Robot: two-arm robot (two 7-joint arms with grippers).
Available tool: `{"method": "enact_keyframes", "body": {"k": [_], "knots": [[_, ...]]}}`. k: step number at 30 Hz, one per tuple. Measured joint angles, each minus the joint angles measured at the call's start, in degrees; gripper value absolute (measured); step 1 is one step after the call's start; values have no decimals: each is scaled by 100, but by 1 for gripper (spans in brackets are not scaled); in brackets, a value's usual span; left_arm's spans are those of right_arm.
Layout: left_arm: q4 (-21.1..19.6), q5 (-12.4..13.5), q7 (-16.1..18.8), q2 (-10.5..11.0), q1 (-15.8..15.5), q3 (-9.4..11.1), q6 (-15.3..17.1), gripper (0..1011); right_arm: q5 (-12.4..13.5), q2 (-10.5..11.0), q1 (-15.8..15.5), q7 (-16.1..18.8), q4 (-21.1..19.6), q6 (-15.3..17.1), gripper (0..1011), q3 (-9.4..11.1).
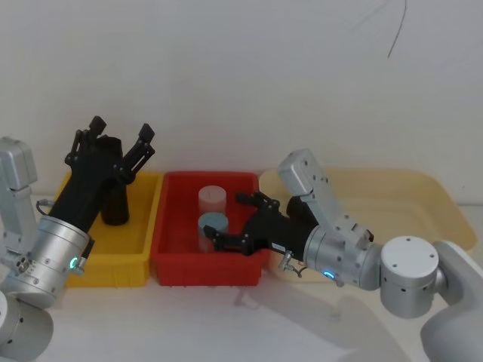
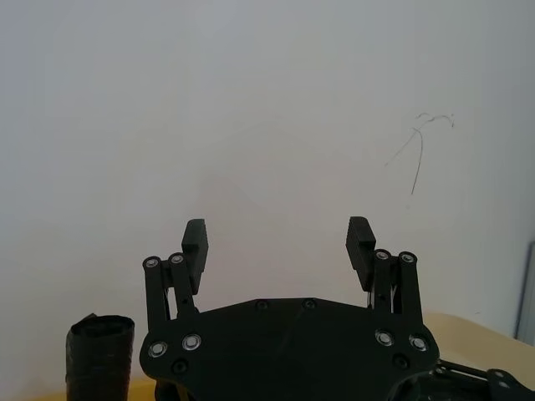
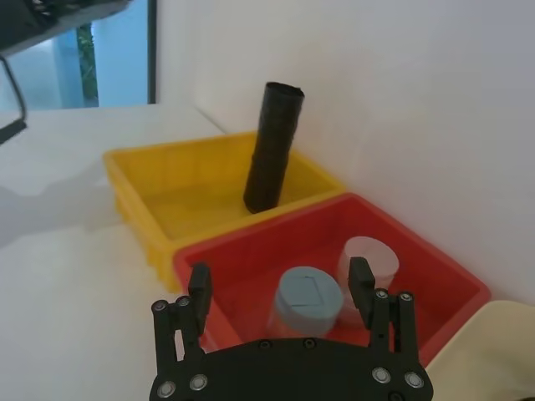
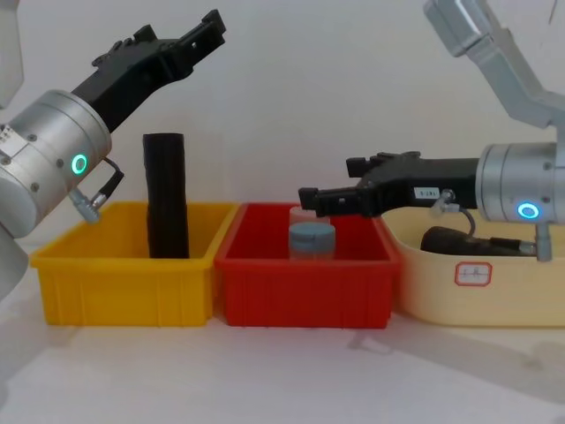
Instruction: Pick up the garbage bag with the one hand and transfer it to the other hand.
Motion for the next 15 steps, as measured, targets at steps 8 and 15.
{"method": "enact_keyframes", "body": {"k": [8,15], "knots": [[-9,5,6,4,6,-6,-6,1000,26,-121,304,4,536,-94,1001,-59],[-14,6,10,7,9,-8,-6,1000,-4,-230,570,86,995,-176,1001,-172]]}}
